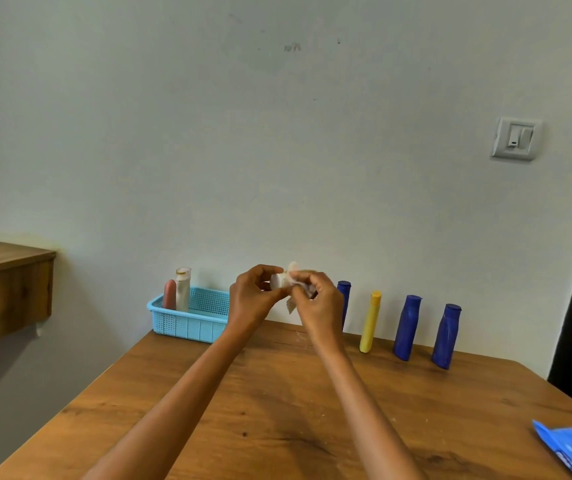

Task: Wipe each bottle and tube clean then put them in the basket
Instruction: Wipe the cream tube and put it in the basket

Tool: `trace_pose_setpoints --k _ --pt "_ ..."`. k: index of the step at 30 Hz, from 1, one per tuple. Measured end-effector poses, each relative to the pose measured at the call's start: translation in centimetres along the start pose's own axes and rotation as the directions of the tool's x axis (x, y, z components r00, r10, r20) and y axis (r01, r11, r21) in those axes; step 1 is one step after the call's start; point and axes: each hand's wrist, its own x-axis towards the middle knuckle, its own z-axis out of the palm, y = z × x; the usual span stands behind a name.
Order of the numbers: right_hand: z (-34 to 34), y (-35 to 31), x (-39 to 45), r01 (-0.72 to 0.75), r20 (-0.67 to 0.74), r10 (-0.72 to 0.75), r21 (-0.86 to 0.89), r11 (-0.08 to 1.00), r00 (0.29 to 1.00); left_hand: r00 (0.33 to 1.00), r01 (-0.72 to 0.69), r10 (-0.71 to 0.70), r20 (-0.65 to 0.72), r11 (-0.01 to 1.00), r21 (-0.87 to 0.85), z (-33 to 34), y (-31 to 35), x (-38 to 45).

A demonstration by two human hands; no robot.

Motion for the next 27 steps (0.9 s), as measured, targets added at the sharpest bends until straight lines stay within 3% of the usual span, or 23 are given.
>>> trace_pose_setpoints --k 4,8,17,25,27 --pt "-2.0 1.2 2.4 -0.208 -0.209 0.201 -0.013 0.978 0.957 0.999 -0.015 0.015 0.035 1.0 0.005 0.5 0.4 -0.1" --pt "-3.3 3.6 3.4 -0.373 -0.117 0.359 -0.137 0.918 0.926 0.992 -0.076 0.074 0.101 0.997 0.013 0.9 0.4 -0.4" --pt "-0.9 0.9 2.3 -0.258 -0.008 0.262 -0.201 0.945 0.965 0.986 -0.143 0.137 0.095 0.988 0.054 0.7 0.0 -0.4" --pt "0.9 -0.5 1.2 -0.255 0.158 0.267 -0.091 0.963 0.951 0.994 -0.102 0.097 0.046 0.987 0.125 0.2 -1.3 -0.4" --pt "0.6 -0.6 1.4 -0.229 0.11 0.235 -0.067 0.971 0.966 0.994 -0.102 0.098 0.039 0.986 0.128 0.1 -1.0 -0.3"
